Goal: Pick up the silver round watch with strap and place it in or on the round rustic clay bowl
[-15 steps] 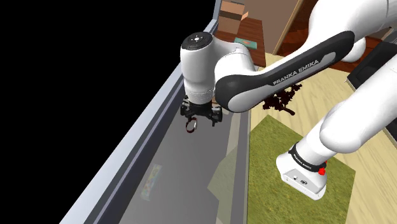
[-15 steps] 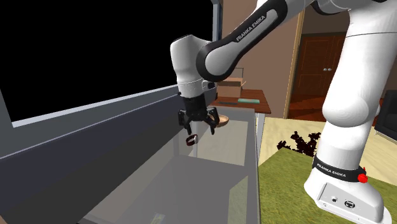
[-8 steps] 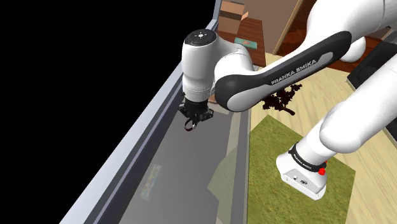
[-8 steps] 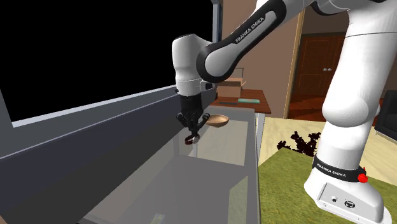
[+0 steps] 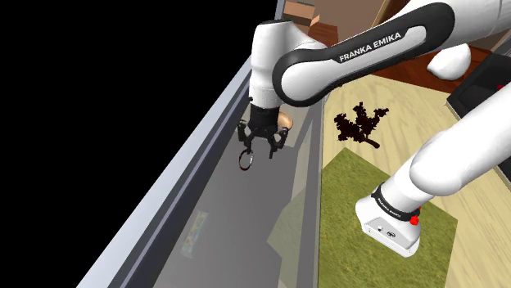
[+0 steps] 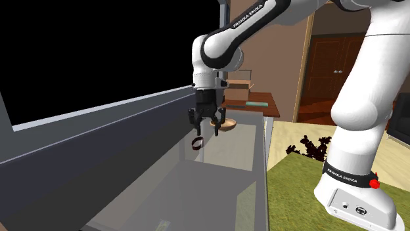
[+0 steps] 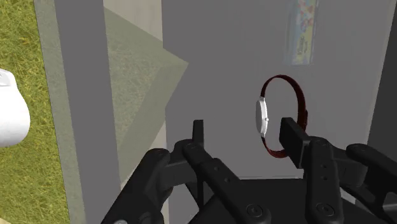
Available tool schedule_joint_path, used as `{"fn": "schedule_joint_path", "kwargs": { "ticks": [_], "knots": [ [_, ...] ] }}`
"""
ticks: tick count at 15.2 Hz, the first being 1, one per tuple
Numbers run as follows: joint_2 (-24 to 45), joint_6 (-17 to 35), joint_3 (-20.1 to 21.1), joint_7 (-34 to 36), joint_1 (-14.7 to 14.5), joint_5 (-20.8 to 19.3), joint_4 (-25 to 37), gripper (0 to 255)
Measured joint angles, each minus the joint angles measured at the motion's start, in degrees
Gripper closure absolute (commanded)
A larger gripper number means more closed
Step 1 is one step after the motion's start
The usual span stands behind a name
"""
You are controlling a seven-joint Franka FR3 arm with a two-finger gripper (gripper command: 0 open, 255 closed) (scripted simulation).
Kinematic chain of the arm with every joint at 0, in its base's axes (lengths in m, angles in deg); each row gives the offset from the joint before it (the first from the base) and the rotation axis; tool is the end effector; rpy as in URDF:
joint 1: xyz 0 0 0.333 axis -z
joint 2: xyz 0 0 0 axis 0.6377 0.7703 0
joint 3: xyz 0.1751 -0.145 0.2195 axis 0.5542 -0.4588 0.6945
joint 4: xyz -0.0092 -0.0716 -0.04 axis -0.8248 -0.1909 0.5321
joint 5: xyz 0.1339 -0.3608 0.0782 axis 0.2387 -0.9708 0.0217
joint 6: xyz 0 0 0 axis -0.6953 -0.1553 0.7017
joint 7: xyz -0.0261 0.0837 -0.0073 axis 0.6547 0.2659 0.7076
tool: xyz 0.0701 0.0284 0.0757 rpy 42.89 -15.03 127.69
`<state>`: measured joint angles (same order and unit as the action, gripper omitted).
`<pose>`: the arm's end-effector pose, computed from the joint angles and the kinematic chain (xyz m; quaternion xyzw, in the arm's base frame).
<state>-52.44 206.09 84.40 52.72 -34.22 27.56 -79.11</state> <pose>0.4071 0.2630 0.3703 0.8681 -0.4876 -0.0930 0.0026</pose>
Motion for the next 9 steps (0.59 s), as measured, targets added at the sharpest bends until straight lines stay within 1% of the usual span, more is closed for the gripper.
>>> {"fn": "schedule_joint_path", "kwargs": {
  "ticks": [1, 2, 5, 6, 7, 8, 9],
  "knots": [
    [-1.00, 0.65, -0.74, -2.12, 0.07, 2.57, -0.67, 0],
    [-0.94, 1.12, -0.85, -3.04, 0.03, 3.60, -1.02, 0],
    [-0.04, 1.47, -0.55, -3.02, 0.11, 4.01, -1.17, 0],
    [0.22, 3.92, -0.42, -3.34, 0.09, 4.26, -2.20, 0],
    [0.12, 4.51, -0.30, -3.03, 0.14, 4.01, -2.28, 0],
    [0.29, 3.33, -0.28, -2.87, 0.27, 3.79, -2.13, 0],
    [0.92, 4.55, -0.07, -2.74, 0.21, 3.84, -2.22, 0]
  ]
}}
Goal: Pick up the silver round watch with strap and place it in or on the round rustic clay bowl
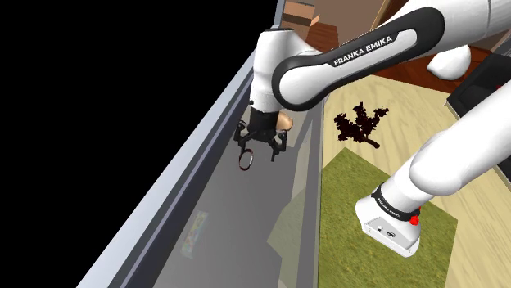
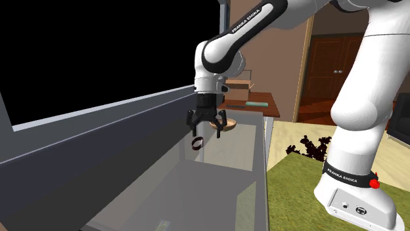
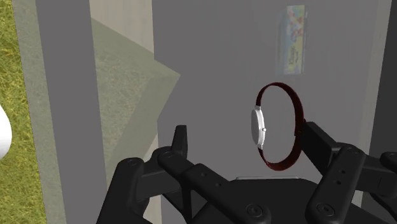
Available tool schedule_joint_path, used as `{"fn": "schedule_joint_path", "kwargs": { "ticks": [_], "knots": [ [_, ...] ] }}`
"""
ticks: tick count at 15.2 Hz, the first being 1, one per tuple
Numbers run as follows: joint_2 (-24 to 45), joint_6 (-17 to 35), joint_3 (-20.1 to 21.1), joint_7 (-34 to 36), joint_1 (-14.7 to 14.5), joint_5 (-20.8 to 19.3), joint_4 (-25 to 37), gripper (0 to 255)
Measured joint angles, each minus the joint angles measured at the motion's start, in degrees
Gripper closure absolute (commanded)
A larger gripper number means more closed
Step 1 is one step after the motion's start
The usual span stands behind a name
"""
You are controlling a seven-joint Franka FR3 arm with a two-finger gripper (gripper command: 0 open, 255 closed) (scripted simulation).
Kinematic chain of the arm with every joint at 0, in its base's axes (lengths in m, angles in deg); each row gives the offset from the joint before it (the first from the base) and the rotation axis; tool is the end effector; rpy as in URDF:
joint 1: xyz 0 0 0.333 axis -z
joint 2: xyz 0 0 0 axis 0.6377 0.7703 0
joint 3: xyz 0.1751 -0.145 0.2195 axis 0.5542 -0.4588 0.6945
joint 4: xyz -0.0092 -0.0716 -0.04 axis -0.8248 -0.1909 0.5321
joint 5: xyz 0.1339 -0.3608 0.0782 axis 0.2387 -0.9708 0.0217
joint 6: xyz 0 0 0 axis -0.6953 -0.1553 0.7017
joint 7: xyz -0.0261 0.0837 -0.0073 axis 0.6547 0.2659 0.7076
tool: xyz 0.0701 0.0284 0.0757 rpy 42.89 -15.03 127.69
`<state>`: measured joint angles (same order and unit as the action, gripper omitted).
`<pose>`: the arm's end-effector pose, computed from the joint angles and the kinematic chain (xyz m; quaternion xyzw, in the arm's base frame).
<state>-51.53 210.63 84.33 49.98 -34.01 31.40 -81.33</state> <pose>0.4078 0.2590 0.3542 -0.8641 0.4913 0.1057 0.0265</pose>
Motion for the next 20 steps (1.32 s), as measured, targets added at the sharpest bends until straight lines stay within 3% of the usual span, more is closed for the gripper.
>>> {"fn": "schedule_joint_path", "kwargs": {
  "ticks": [4, 5, 12, 15, 20],
  "knots": [
    [0.15, 0.64, 0.00, -0.31, 0.26, -0.09, -0.21, 0],
    [0.04, 0.12, -0.03, -0.46, 0.29, 0.10, -0.38, 255],
    [1.24, 1.20, 0.05, -0.73, 0.45, -0.36, -0.46, 255],
    [1.80, 4.33, 0.21, -0.23, 0.39, -0.45, -0.13, 255],
    [-0.87, 0.69, -0.19, -0.53, 0.34, 0.71, 0.54, 255]
  ]
}}
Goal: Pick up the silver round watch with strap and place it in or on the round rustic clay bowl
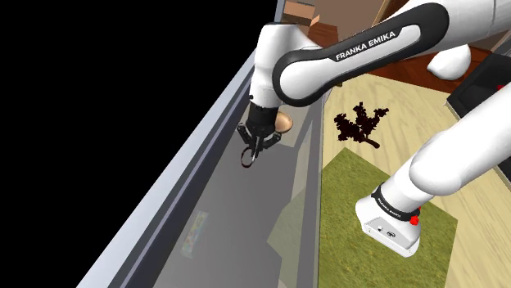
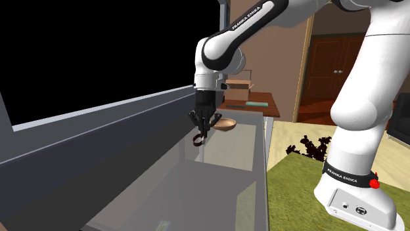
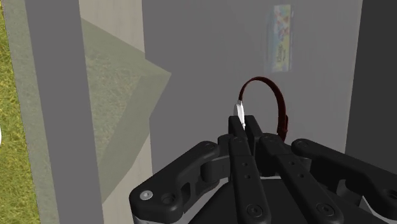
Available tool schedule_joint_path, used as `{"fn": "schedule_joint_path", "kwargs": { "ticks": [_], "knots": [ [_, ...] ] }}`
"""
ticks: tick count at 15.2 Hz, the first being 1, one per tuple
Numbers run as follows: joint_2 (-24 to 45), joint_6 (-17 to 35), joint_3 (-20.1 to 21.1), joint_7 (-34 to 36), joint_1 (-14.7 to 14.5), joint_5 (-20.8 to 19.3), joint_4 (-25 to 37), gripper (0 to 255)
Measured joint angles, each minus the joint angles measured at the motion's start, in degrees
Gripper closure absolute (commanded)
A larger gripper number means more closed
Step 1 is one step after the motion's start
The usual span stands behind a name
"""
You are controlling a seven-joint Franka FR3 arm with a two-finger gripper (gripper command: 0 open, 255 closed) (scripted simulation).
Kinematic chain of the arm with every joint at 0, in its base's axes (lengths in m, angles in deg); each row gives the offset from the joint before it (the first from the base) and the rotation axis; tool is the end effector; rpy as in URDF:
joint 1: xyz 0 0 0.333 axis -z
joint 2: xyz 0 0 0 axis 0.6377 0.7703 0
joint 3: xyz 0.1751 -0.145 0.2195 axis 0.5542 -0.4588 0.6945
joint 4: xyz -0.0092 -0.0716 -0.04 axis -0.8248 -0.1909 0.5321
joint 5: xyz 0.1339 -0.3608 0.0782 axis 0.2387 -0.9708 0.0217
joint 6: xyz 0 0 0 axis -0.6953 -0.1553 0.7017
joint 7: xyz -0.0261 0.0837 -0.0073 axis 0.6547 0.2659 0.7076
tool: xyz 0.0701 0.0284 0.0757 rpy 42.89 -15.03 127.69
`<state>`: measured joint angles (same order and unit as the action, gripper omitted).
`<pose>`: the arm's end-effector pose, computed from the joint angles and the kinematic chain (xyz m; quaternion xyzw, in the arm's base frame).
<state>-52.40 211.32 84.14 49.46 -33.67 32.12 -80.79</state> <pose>0.4132 0.2576 0.3651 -0.8629 0.4943 0.0962 0.0421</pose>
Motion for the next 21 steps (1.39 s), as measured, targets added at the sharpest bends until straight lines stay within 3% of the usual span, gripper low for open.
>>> {"fn": "schedule_joint_path", "kwargs": {
  "ticks": [17, 21],
  "knots": [
    [-6.85, -13.97, -2.12, 0.64, 0.39, 1.10, 8.72, 255],
    [-8.51, -16.47, -5.37, -3.57, 2.02, 0.79, 8.53, 255]
  ]
}}
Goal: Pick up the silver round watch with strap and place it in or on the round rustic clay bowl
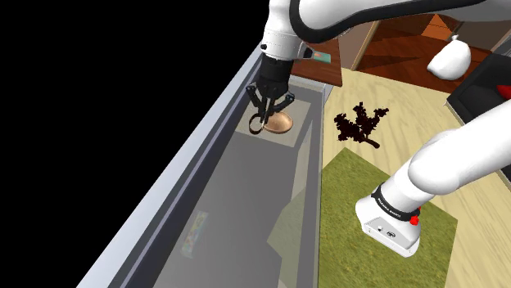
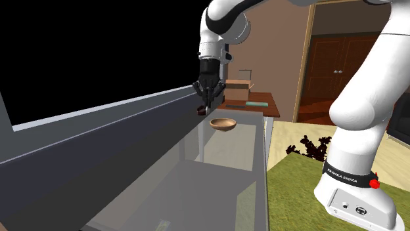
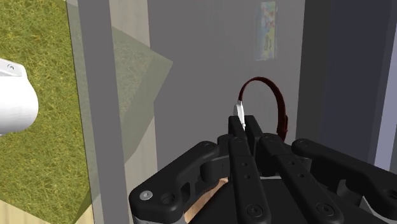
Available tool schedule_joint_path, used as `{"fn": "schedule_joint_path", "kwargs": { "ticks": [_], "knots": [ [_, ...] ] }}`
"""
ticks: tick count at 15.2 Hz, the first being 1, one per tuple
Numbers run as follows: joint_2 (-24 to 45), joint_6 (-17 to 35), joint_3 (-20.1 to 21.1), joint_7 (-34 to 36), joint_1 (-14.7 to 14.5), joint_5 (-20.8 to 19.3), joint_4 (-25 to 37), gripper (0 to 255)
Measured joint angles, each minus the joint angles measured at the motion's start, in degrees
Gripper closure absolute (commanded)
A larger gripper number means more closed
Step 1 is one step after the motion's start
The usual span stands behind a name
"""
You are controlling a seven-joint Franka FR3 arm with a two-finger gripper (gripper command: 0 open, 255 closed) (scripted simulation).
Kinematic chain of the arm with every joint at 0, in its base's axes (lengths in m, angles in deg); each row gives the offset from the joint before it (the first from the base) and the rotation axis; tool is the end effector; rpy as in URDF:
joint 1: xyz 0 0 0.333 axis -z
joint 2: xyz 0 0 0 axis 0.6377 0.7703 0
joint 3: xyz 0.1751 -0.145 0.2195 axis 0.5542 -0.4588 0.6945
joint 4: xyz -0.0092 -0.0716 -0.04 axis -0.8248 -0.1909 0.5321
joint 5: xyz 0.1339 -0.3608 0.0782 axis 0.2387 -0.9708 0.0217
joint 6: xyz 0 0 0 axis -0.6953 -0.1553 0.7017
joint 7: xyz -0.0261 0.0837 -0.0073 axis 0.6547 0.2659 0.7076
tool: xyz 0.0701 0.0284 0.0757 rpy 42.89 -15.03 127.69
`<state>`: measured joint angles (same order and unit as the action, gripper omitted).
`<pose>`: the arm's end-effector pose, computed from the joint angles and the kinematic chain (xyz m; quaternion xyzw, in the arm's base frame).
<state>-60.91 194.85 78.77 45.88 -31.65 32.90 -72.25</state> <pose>0.4271 0.2219 0.4727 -0.8632 0.4944 0.0900 0.0489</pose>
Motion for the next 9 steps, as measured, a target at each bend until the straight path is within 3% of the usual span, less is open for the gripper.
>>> {"fn": "schedule_joint_path", "kwargs": {
  "ticks": [9],
  "knots": [
    [-0.34, -4.12, -8.51, -11.77, 5.37, -3.22, 0.59, 255]
  ]
}}
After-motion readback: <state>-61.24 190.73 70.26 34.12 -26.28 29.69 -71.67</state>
